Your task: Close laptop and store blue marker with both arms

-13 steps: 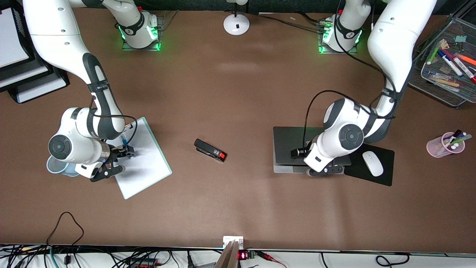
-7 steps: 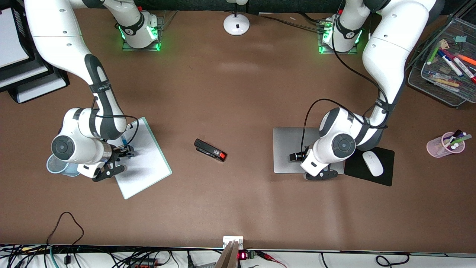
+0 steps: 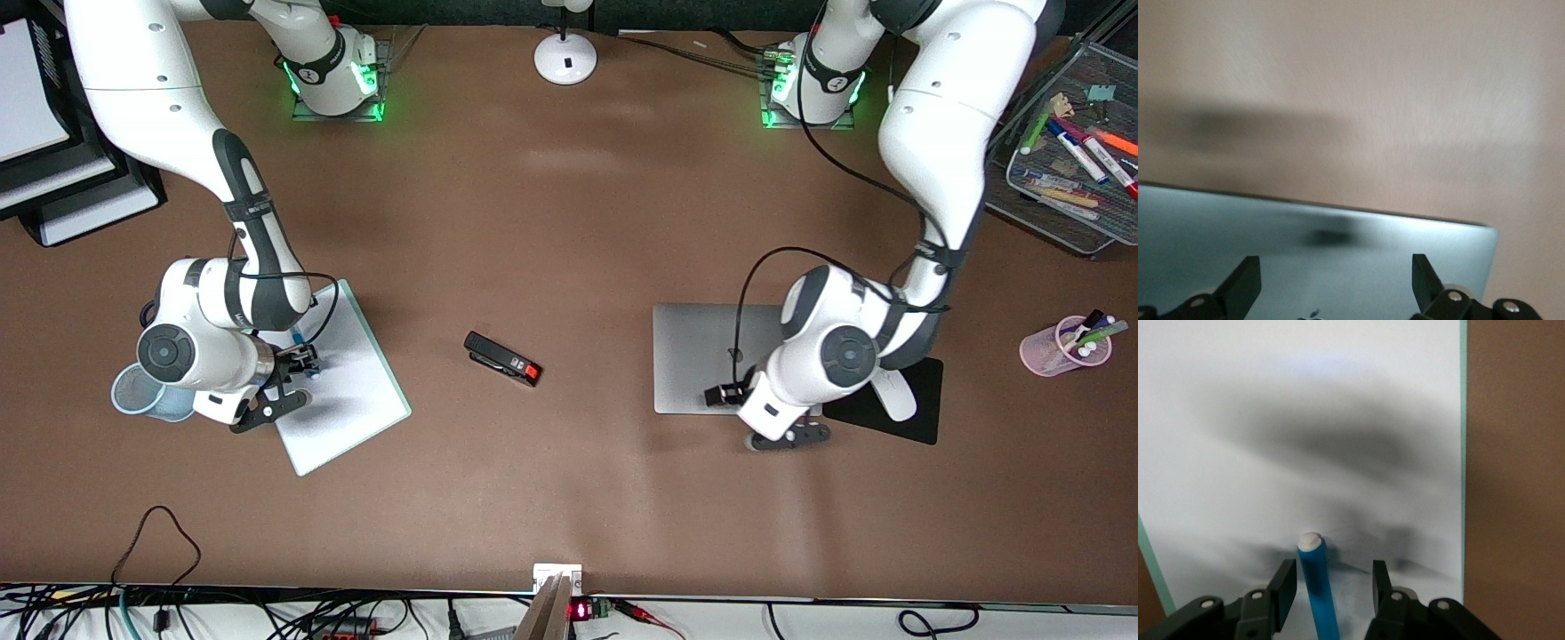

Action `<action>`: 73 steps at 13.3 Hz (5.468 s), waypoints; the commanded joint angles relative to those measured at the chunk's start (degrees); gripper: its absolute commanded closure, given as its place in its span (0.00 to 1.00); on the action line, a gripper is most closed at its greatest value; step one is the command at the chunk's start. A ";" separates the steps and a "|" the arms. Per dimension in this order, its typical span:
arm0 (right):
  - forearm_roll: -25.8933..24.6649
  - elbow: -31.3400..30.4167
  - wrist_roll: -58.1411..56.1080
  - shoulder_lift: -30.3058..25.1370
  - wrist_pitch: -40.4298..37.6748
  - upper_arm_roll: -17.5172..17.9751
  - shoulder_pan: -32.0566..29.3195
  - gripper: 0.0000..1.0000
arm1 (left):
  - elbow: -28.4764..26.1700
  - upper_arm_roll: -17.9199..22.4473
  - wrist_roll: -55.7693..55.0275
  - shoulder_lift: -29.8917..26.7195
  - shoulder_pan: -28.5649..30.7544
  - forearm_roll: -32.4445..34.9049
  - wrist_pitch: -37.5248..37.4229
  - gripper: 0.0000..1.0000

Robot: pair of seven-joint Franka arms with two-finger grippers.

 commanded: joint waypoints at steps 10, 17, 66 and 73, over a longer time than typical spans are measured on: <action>-0.90 -0.18 -0.36 -0.06 -0.15 0.14 0.59 0.49 | -0.51 -0.16 2.65 -15.61 4.75 5.96 -13.42 0.00; -0.63 0.08 -0.36 0.56 0.21 0.14 0.68 0.55 | -0.60 -0.86 9.16 -28.18 6.42 4.64 -27.21 0.00; 21.40 6.41 -51.73 -17.55 -11.40 -0.21 -13.55 0.90 | -6.75 0.89 21.12 -48.41 12.59 -6.17 -39.53 0.00; 33.38 8.33 -73.11 -17.11 -22.08 -0.48 -20.06 0.91 | -7.19 8.72 21.03 -49.29 4.66 -6.17 -40.50 0.00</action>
